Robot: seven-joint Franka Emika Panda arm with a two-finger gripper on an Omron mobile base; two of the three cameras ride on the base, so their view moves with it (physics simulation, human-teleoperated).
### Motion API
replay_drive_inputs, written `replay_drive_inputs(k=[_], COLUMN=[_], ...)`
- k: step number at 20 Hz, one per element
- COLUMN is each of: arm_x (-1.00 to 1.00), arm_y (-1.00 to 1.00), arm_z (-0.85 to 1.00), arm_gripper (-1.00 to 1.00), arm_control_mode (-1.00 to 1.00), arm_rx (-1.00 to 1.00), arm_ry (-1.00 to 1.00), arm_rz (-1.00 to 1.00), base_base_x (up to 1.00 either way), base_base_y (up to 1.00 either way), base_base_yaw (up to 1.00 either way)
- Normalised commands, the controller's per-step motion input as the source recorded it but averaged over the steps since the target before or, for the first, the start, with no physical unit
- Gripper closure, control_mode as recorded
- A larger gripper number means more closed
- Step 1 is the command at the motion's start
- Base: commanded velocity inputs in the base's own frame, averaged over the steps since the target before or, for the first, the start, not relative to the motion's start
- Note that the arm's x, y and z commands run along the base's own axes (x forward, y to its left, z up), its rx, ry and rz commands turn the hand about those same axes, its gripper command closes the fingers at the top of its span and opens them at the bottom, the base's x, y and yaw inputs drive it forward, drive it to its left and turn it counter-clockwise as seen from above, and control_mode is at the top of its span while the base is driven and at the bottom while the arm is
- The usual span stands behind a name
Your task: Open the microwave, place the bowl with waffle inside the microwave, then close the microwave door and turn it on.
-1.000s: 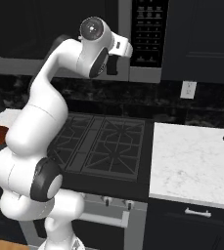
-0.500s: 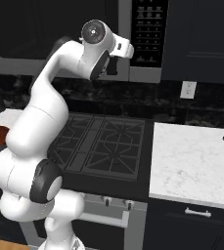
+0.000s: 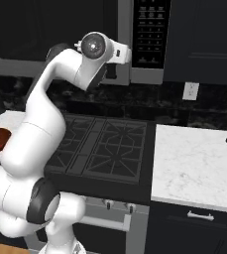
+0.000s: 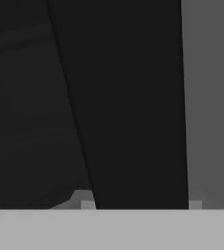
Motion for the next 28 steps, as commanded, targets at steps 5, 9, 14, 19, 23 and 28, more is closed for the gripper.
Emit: replay_drive_inputs(k=[5, 9, 14, 19, 23, 28], arm_x=[-0.65, -0.89, -0.94, -0.82, -0.77, -0.79], arm_y=[0.57, 0.71, 0.83, 1.00, 1.00, 1.00], arm_z=[0.02, 0.00, 0.00, 0.14, 0.14, 0.14], arm_gripper=[1.00, 1.00, 1.00, 1.00, 1.00, 1.00], arm_control_mode=[-1.00, -1.00, -1.00, -1.00, -1.00, -1.00], arm_rx=[0.00, 0.00, -0.04, -0.18, -0.23, -0.23], arm_ry=[-0.15, -0.22, -0.13, 0.00, 0.00, 0.00], arm_rz=[0.18, 0.21, 0.24, 0.18, 0.13, 0.08], base_base_x=[0.00, 0.00, 0.00, 0.00, 0.00, 0.00], base_base_y=[0.00, 0.00, 0.00, 0.00, 0.00, 0.00], base_base_yaw=[0.00, 0.00, 0.00, 0.00, 0.00, 0.00])
